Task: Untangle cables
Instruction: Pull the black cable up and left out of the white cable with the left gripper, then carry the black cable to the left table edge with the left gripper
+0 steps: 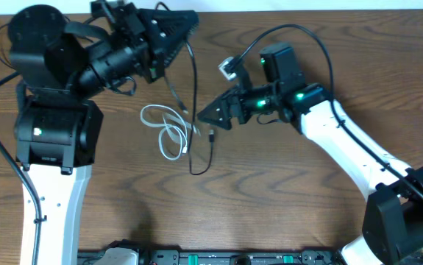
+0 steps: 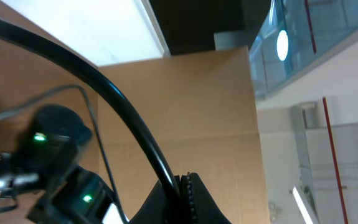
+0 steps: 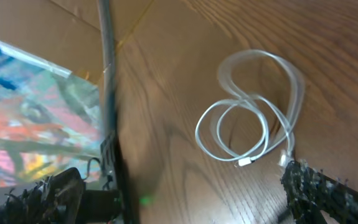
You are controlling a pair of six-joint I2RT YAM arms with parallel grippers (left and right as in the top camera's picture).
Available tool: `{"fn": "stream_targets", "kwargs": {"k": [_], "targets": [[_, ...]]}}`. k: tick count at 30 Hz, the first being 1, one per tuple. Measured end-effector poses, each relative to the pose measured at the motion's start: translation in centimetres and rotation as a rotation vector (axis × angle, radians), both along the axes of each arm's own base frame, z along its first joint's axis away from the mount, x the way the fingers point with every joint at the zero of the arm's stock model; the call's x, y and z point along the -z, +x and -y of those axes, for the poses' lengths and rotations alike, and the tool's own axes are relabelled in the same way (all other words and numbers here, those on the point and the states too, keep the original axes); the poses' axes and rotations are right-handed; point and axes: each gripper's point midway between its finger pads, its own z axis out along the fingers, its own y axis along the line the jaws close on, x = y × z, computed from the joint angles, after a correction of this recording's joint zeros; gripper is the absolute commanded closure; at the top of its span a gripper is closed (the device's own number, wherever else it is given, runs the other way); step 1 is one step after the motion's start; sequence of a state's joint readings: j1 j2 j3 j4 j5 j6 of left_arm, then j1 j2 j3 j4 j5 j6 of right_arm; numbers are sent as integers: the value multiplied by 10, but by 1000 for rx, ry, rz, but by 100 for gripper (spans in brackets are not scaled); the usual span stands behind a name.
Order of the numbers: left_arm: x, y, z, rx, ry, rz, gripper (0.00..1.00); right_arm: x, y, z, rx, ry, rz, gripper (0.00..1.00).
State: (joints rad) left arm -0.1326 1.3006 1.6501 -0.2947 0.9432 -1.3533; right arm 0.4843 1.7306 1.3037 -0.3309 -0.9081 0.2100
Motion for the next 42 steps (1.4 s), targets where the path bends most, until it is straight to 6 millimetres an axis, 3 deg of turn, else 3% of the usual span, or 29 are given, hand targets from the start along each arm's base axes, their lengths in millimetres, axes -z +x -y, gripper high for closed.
{"fn": "stream_targets", "kwargs": {"k": [7,11,15,19,22,27,30,35,42], "targets": [[0,-5,9,29,0,0,92,-1,-15,-37,-25,-30,113,1],[0,-5,9,29,5,8,93,13,-19,-40,8,-107,106,1],[0,-4,8,20,36,59,93,38,-6,-21,157,-248,36,1],[2,2,5,-15,79,113,92,48,8,-1,257,-305,-5,1],[15,9,-2,-66,123,86,93,56,16,20,315,-344,-59,1],[59,22,-26,-204,225,-80,93,72,25,64,408,-423,-167,1],[66,32,-40,-298,265,-92,93,79,26,84,447,-457,-220,1],[42,48,-52,-405,254,18,92,85,27,104,488,-496,-258,1],[-38,55,-57,-481,71,281,93,100,21,105,490,-531,-259,1]]}}
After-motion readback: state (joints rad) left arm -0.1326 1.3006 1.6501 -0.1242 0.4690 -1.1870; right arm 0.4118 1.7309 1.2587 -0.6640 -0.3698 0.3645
